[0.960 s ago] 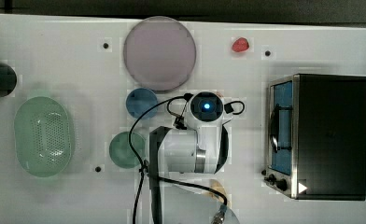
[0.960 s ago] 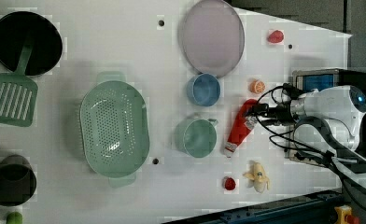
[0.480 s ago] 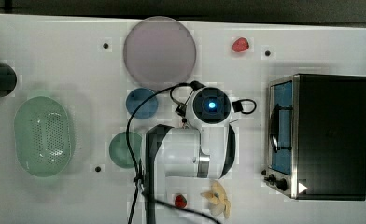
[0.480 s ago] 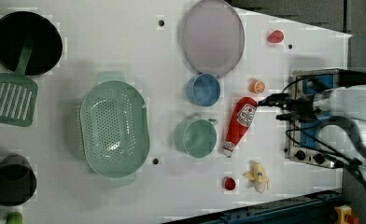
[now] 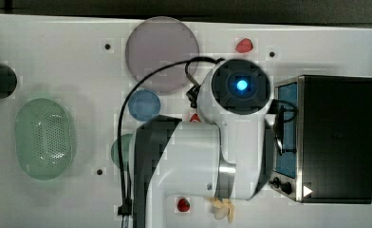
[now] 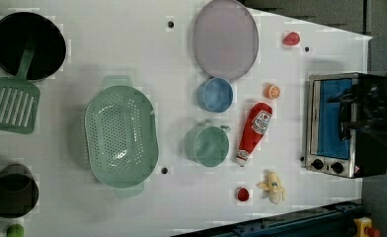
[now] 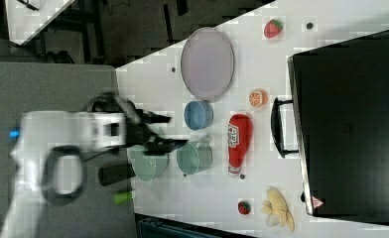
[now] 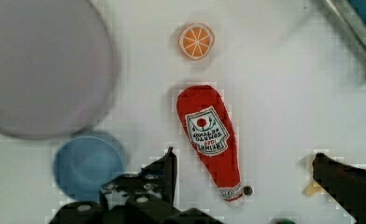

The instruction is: Pick ketchup from plate and place it on table.

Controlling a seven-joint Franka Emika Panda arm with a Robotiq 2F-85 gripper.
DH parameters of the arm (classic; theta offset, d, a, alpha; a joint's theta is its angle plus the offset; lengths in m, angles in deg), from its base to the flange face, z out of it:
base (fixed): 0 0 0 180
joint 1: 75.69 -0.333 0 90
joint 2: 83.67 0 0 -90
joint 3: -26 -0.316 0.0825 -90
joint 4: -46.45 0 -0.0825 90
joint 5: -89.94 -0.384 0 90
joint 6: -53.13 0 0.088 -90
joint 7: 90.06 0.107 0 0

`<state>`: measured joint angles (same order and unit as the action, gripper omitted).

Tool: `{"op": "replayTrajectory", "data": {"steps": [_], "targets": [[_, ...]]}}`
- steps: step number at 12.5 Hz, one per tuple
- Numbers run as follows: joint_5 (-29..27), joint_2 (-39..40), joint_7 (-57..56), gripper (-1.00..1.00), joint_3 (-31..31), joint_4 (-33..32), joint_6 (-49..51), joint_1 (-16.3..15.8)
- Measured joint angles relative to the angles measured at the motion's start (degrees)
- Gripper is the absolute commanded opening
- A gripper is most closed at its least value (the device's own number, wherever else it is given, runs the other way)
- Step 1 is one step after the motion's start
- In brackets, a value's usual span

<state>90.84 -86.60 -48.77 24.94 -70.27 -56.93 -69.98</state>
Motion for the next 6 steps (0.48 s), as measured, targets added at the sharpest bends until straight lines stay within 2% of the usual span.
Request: {"op": "replayTrajectory", "data": {"steps": [3, 6], "targets": [[0.7, -0.9, 1.6, 1.00, -0.1, 10.4, 6.4, 0.2], [0.7, -1.2, 2.1, 1.00, -0.7, 14.2, 10.4, 0.5]]}}
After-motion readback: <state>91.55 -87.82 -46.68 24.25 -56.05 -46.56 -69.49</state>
